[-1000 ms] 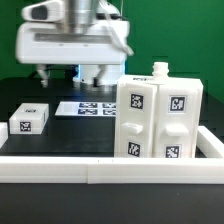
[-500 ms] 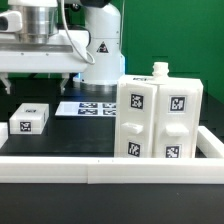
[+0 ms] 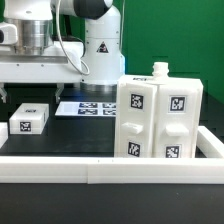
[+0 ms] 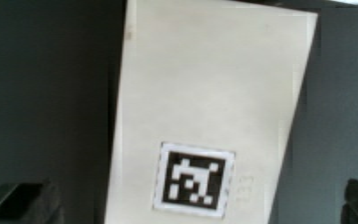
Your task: Assemble cabinet
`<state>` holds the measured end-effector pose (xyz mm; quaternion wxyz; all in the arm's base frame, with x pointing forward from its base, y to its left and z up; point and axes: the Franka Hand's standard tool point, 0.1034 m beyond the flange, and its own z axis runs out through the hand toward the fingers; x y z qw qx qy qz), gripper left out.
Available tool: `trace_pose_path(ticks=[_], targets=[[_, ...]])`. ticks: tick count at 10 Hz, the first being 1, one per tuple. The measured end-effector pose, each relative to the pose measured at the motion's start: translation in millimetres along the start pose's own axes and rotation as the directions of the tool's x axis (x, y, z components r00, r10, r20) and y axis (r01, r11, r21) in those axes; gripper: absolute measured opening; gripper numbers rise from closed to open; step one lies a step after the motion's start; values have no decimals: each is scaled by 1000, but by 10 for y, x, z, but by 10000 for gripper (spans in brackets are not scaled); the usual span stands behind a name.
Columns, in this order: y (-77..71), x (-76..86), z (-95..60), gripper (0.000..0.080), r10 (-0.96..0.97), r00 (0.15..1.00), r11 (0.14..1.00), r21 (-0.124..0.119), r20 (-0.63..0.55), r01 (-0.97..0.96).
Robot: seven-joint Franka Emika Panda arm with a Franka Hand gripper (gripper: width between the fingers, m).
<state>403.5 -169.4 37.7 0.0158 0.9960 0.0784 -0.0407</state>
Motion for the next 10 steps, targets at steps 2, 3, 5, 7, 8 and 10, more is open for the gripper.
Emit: trace_pose_path(ticks=[2, 3, 5, 7, 8, 10], targets=[[-1, -24, 131, 797, -4, 1000, 1000, -10, 6, 4], [-10, -43, 189, 797, -7, 1000, 1000, -11, 12, 7], [-13, -54, 253, 797, -10, 1000, 1000, -18, 12, 10], [-13, -57, 260, 672, -10, 1000, 1000, -18, 13, 10], [-13, -56, 259, 559, -10, 1000, 1000, -18, 13, 10], [-12, -55, 258, 561, -10, 1000, 1000, -18, 13, 10]])
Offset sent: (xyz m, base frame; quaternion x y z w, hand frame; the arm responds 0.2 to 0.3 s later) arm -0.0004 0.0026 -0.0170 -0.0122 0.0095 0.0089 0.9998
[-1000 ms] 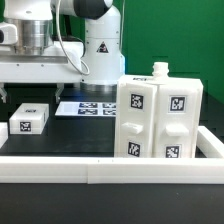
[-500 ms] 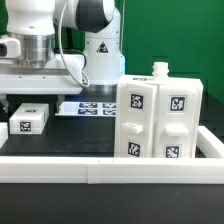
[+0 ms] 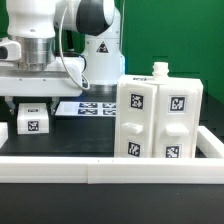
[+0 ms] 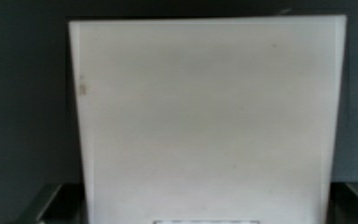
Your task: Assemble cabinet
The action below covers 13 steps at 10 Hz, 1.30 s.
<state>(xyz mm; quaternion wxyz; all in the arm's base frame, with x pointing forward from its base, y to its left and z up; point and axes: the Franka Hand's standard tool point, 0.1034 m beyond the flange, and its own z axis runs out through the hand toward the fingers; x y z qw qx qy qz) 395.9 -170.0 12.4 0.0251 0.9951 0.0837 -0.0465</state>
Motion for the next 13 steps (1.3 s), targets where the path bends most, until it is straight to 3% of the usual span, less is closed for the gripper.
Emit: trace_pose_path(ticks=[4, 6, 8, 10, 12, 13], targets=[[-12, 2, -19, 561, -3, 1000, 1000, 3, 3, 3], [-175, 57, -378, 561, -8, 1000, 999, 34, -7, 8], [-426, 151, -871, 561, 10, 1000, 997, 75, -14, -9], [-659, 271, -1267, 563, 70, 998, 994, 90, -7, -69], [-978, 558, -1667, 563, 167, 986, 984, 63, -1, -167], [-1070, 688, -1757, 563, 169, 986, 984, 54, -12, -168]])
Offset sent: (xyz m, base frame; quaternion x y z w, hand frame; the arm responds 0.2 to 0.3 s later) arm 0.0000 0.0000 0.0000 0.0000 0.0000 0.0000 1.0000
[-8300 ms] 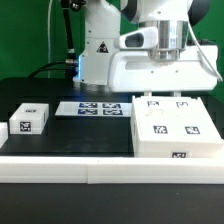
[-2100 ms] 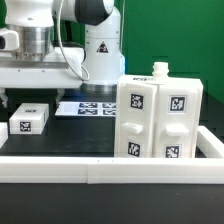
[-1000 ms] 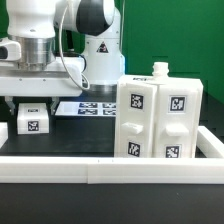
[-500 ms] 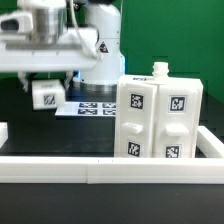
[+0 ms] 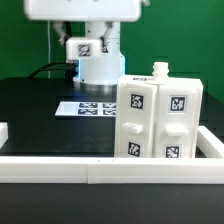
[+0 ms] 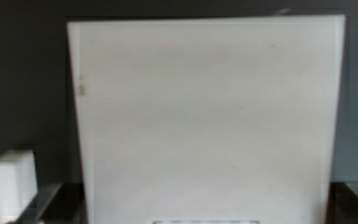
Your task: Assemble cabinet
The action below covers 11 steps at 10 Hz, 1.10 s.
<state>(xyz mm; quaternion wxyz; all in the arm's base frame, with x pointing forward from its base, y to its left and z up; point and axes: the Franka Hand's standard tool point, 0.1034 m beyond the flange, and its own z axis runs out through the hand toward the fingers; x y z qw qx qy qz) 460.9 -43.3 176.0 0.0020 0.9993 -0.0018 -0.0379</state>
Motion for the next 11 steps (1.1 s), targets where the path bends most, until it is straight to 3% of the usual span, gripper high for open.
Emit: trace_pose_path(ticks=[5, 6, 8, 11], targets=[[27, -21, 42, 563, -9, 1000, 1000, 1, 2, 9], [-47, 47, 8, 563, -12, 1000, 1000, -1, 0, 12], [-314, 375, -191, 563, -24, 1000, 1000, -4, -20, 24], [-651, 863, -327, 563, -8, 998, 1000, -16, -54, 7]])
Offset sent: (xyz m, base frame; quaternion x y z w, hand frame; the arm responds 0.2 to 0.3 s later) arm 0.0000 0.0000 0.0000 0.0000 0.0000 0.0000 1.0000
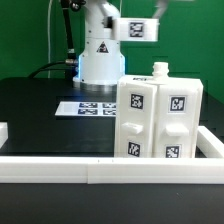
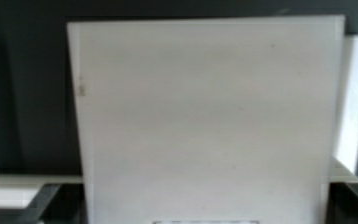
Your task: Assemble cabinet
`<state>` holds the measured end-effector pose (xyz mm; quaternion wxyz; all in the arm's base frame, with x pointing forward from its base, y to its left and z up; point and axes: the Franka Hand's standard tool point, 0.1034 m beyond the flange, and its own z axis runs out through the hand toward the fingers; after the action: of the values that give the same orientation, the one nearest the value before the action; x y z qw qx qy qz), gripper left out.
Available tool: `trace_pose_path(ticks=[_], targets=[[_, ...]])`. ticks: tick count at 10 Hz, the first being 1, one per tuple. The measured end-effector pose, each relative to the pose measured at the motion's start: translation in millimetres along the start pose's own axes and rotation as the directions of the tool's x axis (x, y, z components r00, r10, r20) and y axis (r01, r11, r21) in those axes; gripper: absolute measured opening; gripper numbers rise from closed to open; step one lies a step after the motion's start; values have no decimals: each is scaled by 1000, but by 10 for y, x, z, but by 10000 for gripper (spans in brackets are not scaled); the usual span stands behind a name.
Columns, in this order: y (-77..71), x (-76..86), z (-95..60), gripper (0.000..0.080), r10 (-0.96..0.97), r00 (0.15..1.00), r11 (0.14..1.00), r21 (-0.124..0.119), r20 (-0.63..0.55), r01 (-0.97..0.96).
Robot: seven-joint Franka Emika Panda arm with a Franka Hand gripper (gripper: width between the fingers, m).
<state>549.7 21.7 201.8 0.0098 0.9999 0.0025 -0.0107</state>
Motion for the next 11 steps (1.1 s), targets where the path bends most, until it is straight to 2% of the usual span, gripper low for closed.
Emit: trace_pose_path(ticks=[5, 6, 8, 9, 11], targets=[[11, -43, 47, 563, -10, 1000, 1000, -1, 9, 10], [-86, 3, 100, 563, -35, 999, 999, -1, 14, 35], [-224, 201, 96, 563, -74, 997, 997, -1, 8, 74], [-240, 278, 130, 563, -94, 996, 996, 6, 5, 94], [-242, 279, 145, 563, -95, 995, 996, 6, 6, 95]])
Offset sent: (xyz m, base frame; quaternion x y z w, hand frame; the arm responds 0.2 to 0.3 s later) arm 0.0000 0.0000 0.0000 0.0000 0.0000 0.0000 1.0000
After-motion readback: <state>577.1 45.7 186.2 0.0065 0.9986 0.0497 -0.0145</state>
